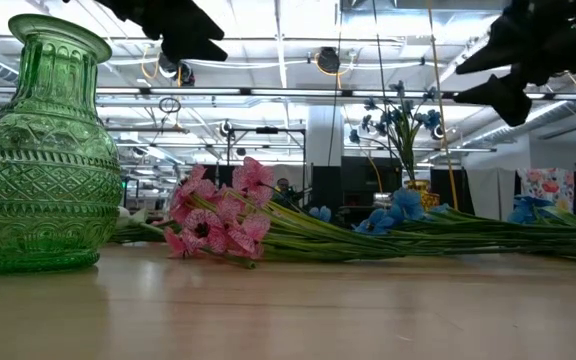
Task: Sort flowers into vase by color
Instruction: Put the left blue flowers into the yellow vase
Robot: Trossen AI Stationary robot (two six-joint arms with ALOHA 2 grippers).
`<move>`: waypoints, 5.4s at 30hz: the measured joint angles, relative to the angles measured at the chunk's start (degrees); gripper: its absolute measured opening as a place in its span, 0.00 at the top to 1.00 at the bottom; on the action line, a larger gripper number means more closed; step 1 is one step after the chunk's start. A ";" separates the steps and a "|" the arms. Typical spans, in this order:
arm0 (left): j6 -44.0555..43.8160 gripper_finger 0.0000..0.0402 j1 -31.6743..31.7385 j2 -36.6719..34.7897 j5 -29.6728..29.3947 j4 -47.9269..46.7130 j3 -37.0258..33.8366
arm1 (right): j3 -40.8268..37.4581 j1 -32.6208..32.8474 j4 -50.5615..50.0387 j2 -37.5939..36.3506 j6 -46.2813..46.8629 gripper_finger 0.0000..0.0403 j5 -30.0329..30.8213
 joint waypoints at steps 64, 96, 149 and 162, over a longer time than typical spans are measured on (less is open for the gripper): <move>-1.40 0.31 -4.97 19.30 0.00 4.57 -0.04 | 38.67 35.07 -23.00 83.29 35.58 0.46 11.54; 1.64 0.31 -4.75 19.26 0.26 12.09 -0.04 | 38.65 34.65 -15.63 44.53 -0.58 0.98 53.54; 3.51 0.31 3.93 19.23 0.61 26.57 0.02 | -14.28 -12.07 99.75 46.22 -44.06 0.98 30.46; 3.43 0.31 3.93 19.23 0.63 25.74 0.02 | -14.24 -14.33 108.52 55.94 -44.12 0.98 29.42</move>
